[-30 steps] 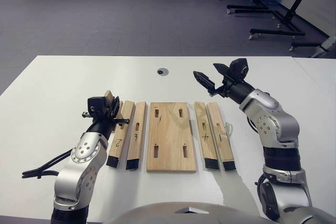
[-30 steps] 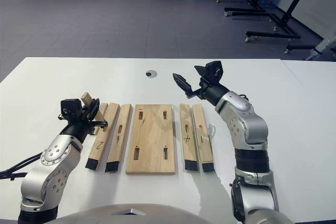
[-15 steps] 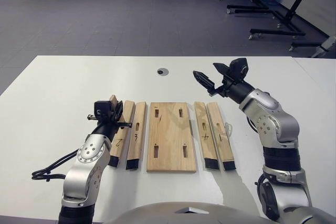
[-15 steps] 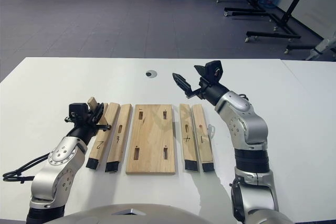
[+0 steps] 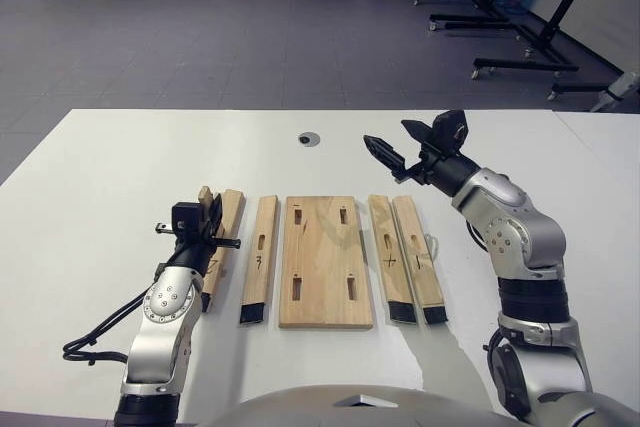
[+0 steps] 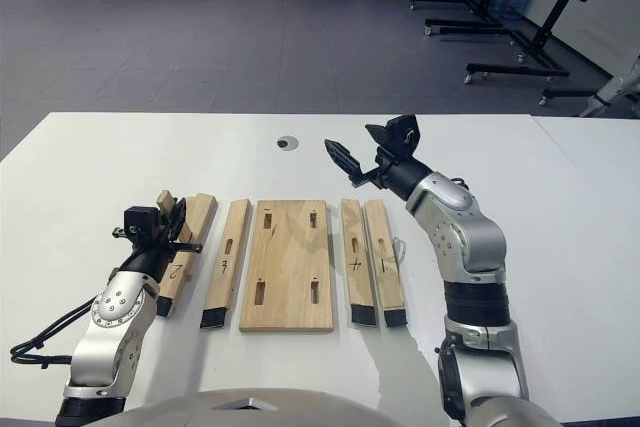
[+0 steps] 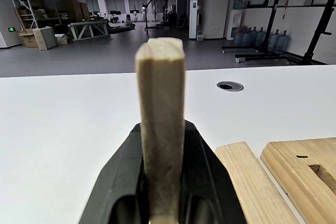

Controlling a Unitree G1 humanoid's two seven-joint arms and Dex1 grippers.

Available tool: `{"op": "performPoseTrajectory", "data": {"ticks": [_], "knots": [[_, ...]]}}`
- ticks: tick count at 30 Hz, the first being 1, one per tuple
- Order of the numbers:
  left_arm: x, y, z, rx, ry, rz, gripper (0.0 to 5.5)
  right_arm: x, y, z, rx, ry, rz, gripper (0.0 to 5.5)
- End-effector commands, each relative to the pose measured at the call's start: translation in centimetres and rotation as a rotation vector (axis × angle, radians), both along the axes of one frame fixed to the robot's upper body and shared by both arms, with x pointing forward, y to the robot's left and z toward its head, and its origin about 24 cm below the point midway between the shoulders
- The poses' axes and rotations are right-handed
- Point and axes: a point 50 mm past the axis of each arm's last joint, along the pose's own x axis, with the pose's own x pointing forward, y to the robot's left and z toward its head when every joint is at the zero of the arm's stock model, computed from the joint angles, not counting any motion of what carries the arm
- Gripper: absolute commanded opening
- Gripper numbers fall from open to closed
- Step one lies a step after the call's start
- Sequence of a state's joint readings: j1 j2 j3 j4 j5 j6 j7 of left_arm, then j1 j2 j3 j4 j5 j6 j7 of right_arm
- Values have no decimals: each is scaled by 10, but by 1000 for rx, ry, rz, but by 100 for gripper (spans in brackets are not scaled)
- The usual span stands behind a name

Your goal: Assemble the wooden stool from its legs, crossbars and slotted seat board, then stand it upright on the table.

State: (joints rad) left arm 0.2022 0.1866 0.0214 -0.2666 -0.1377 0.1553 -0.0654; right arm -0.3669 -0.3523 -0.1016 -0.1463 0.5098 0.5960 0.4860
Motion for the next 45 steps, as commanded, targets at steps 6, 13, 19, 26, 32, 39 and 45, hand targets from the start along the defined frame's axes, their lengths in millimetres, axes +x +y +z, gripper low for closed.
{"op": "performPoseTrajectory", "data": {"ticks": [6,13,19,26,32,39,45], "knots": [[-14,9,-42,-65,244,36,39,1,4,4,-5,-15,7,526],[-15,9,-45,-20,254,42,39,1,4,3,0,-13,3,526],[-19,14,-54,-16,307,68,149,0,5,3,0,-9,5,529],[-19,12,-54,-15,308,65,259,0,5,2,-2,-8,4,529],[-15,10,-49,-13,280,58,350,1,6,3,1,-12,5,529],[-8,10,-25,-1,217,41,350,1,7,4,10,-16,4,529],[-5,14,-1,27,169,53,350,0,7,4,18,-20,-7,529]]}}
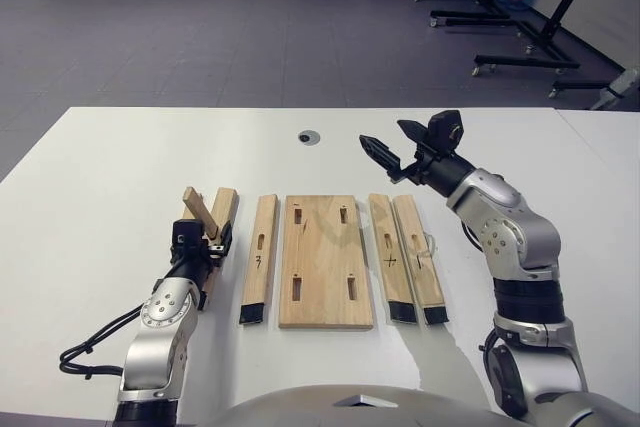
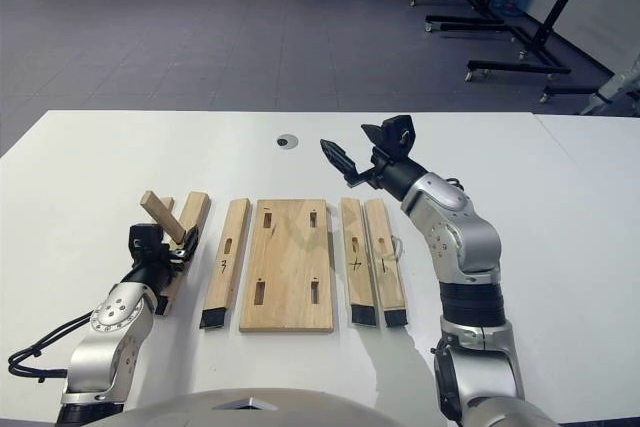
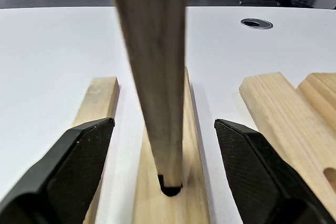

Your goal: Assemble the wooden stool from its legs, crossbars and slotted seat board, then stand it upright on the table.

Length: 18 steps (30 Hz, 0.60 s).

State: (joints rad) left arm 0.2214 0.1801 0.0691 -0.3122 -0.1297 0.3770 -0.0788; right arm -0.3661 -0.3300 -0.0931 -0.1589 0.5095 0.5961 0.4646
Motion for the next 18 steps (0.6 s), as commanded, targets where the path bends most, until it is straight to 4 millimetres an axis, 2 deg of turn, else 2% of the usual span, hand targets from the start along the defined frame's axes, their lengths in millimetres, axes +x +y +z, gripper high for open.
{"op": "performPoseTrajectory", "data": {"ticks": [1,9,18], "knots": [[4,5,15,32,-26,7,350,1,1,4,4,-18,-6,529],[18,-3,59,55,-128,-46,350,2,2,4,6,-24,-13,529],[21,-1,98,164,-160,-72,350,-1,1,5,21,-36,-21,529]]}}
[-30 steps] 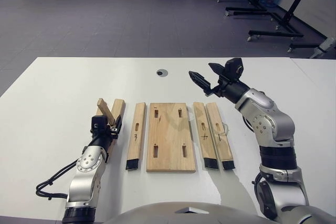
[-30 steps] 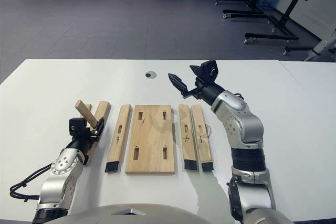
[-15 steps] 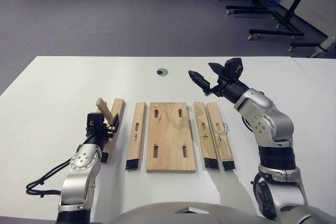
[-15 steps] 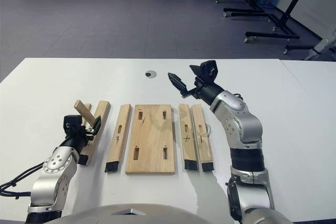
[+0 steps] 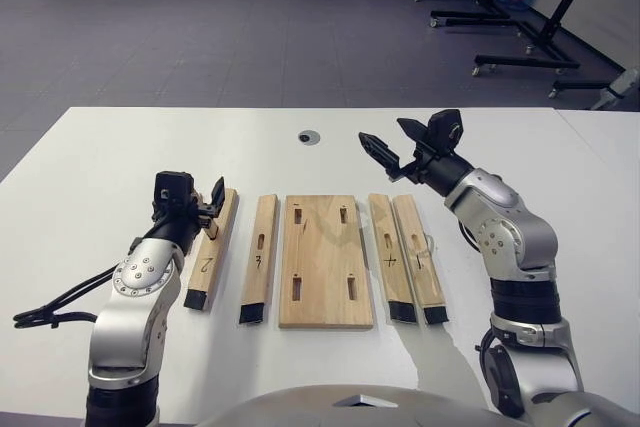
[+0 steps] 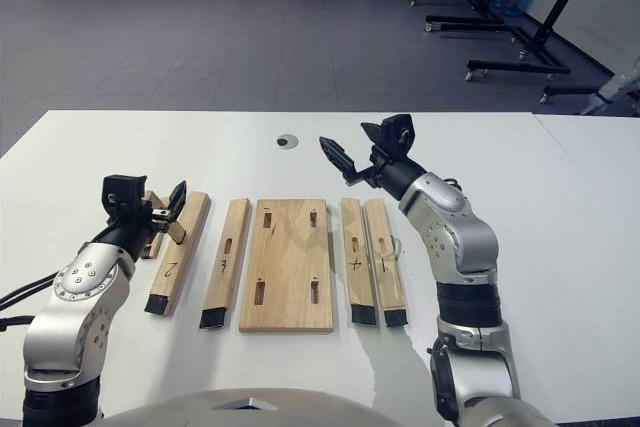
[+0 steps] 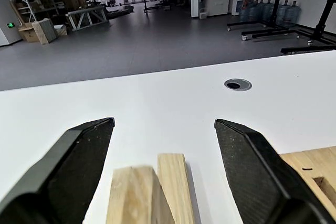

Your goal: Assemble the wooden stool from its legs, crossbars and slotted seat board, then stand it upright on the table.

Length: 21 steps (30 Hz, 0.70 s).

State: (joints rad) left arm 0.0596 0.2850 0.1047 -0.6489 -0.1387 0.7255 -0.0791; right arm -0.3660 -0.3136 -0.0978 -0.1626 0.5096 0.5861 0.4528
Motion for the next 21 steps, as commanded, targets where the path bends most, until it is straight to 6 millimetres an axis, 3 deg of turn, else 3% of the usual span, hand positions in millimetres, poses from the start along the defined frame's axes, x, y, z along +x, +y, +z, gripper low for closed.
{"op": "performPoseTrajectory", "data": {"ticks": [1,7,21], "knots": [[7,3,24,55,-36,-1,350,-1,-1,4,5,-26,-13,529],[23,2,59,11,-99,14,350,0,1,5,13,-33,-16,529],[29,1,77,-37,-135,43,350,0,0,5,10,-31,-14,529]]}}
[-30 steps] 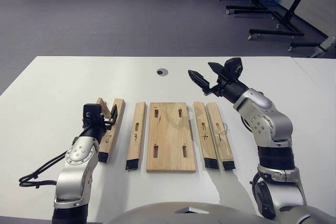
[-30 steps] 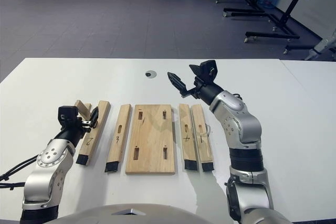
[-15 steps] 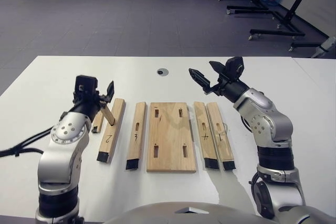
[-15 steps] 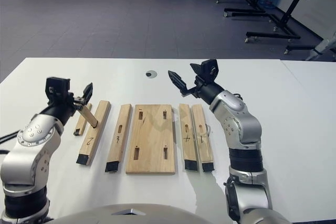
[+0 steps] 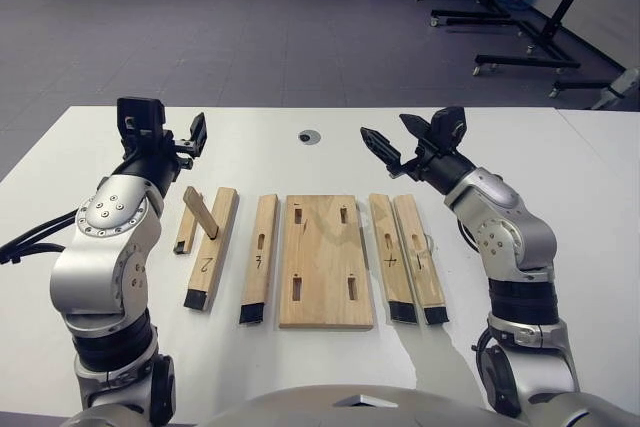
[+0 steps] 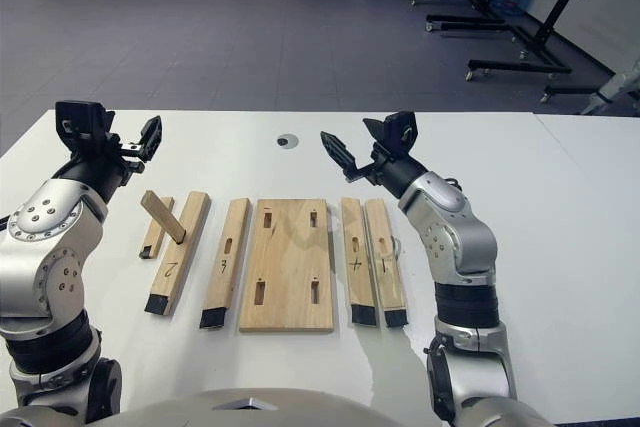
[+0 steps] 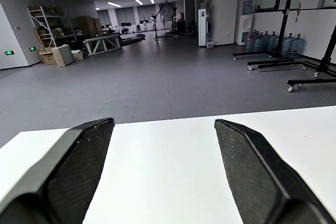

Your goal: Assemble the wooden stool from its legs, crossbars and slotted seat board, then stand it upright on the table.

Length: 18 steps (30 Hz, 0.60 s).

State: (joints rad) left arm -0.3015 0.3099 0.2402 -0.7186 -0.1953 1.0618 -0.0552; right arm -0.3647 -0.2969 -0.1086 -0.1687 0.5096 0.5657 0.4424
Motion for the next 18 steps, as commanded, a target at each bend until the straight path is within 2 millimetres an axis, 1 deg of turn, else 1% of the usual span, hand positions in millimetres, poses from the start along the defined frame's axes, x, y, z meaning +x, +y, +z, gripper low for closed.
{"op": "performPoseTrajectory", "data": {"ticks": [1,4,9,11,12,13,15,16,17,18], "knots": [[1,-5,5,-2,-14,-6,350,0,0,3,-12,-6,3,529],[0,-6,-3,-6,6,2,350,-1,1,2,-12,-3,8,529],[2,4,-33,-15,77,40,350,-1,2,1,-18,7,19,529],[4,9,-52,-15,116,59,350,0,1,2,-21,9,23,529],[7,10,-66,-31,148,52,350,0,1,2,-22,11,23,529],[10,10,-85,-44,189,52,350,0,1,2,-22,14,24,529],[11,4,-115,-44,250,26,350,0,0,1,-23,18,23,529],[11,2,-122,-48,254,21,350,0,0,1,-24,20,24,529],[12,1,-120,-50,233,19,350,0,0,1,-23,19,25,529],[15,2,-113,-50,201,26,350,0,1,2,-22,18,28,529]]}}
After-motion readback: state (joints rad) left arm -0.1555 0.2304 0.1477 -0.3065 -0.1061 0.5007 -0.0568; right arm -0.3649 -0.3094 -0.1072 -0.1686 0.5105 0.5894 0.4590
